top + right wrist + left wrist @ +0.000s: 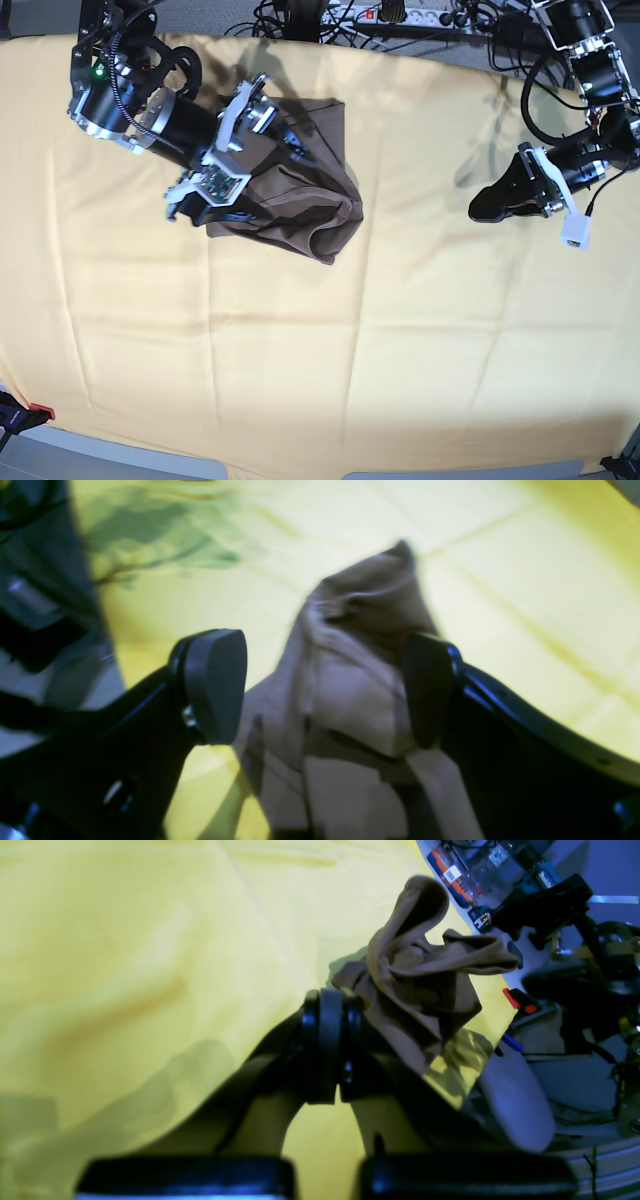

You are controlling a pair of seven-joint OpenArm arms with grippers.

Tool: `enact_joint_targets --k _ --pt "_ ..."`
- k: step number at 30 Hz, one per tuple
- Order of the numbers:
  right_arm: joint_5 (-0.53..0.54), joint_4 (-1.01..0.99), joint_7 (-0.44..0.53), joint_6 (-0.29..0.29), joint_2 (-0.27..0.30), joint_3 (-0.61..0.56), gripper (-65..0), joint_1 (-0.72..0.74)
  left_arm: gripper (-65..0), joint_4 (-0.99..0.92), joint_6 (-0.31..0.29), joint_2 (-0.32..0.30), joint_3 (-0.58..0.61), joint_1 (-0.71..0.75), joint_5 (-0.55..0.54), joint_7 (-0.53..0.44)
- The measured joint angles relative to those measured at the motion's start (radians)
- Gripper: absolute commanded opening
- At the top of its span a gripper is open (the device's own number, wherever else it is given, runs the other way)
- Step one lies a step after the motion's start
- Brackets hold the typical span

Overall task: Fold the T-shirt properly
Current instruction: 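Lift the bundle's end with the right gripper and fold it over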

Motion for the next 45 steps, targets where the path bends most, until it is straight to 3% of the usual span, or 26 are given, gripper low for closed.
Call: enact_joint_targets --k 4,6,8,12,15,19,23,28,36,40,44,45 --pt "-0.138 -0.065 0.002 -0.001 0.002 -0.065 -15.7 0.034 -65.0 0.0 0.0 -0.001 0.0 -0.002 0.0 0.0" --pt "-0.154 -0.094 0.001 0.0 0.009 -0.068 -19.6 0.055 -65.0 0.0 0.0 -0.001 0.0 0.003 0.0 0.0" --pt "-0.16 -0.105 0.0 -0.001 0.017 -0.065 -30.3 0.072 -65.0 0.0 0.0 -0.001 0.0 0.014 -0.001 0.0" --pt "-0.154 -0.105 0.0 -0.01 0.021 -0.063 -65.0 0.091 -65.0 0.0 0.0 -0.001 0.0 0.029 0.0 0.0" --pt "-0.091 -0.103 -0.01 -0.009 0.019 -0.068 -65.0 0.09 -65.0 0.0 0.0 -0.001 0.0 0.027 0.0 -0.001" --pt "0.109 -0.077 -0.055 -0.012 0.014 -0.068 -65.0 0.087 -65.0 0.0 0.0 -0.001 0.0 0.027 0.0 -0.001" --pt "0.17 -0.075 -0.061 -0.005 -0.051 -0.072 -65.0 0.03 -65.0 0.0 0.0 -0.001 0.0 0.028 0.0 0.0" --pt "0.164 -0.075 -0.068 -0.005 -0.1 -0.149 -65.0 0.014 -65.0 0.0 0.0 0.0 0.0 0.027 0.0 -0.005" --pt "-0.034 -0.075 -0.068 -0.005 -0.116 -0.383 -65.0 0.014 -65.0 0.0 0.0 -0.001 0.0 0.028 0.0 -0.007" --pt "-0.063 -0.075 -0.068 -0.005 -0.114 -0.451 -65.0 0.015 -65.0 0.0 0.0 -0.001 0.0 0.028 0.0 -0.007" --pt "-0.06 -0.075 -0.063 -0.005 -0.114 -0.461 -31.3 0.019 -65.0 0.0 0.0 -0.001 0.0 0.028 0.0 -0.007" --pt "-0.061 -0.075 -0.064 -0.005 -0.114 -0.461 -26.6 0.025 -65.0 0.0 0.0 -0.001 0.0 0.028 0.0 -0.007"
